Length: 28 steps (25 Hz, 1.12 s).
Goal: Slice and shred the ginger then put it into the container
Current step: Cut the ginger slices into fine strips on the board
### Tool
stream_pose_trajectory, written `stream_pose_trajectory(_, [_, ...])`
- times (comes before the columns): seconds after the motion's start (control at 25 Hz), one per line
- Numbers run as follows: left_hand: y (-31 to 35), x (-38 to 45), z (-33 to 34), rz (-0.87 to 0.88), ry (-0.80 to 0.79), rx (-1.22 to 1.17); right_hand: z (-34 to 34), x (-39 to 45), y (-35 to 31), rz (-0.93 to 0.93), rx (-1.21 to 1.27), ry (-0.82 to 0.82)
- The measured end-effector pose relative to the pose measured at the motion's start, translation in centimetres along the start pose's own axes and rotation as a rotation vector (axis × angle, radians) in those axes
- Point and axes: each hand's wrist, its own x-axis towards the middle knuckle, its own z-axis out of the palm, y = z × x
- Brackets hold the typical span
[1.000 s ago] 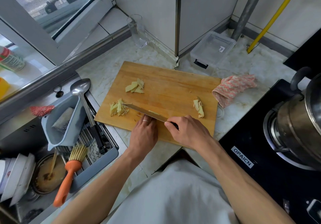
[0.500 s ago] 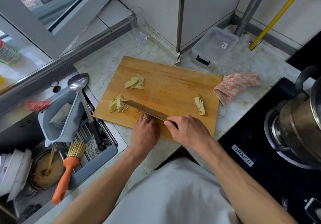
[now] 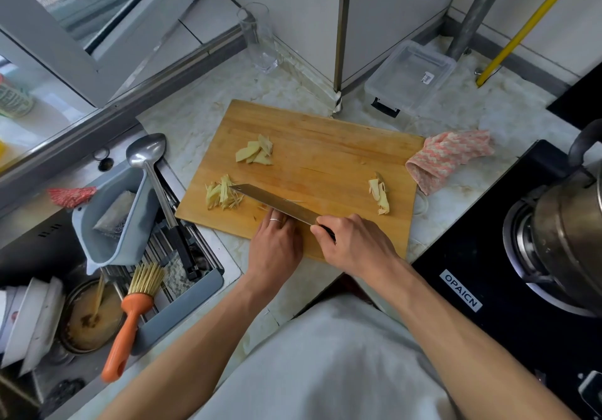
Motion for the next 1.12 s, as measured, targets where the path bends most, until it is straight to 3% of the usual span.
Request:
stream_pose_trajectory(0.6, [0.3,-0.1,-0.1,-0.024,0.091,0.006,-1.2,-0.2,-0.5,-0.016,-0.037,-0.032])
stream_pose_trajectory(1.12, [0.3,-0.3,0.4,-0.034,0.073,-0.015,-0.2,0.2,-0.5,-0.038,-0.045,-0.034])
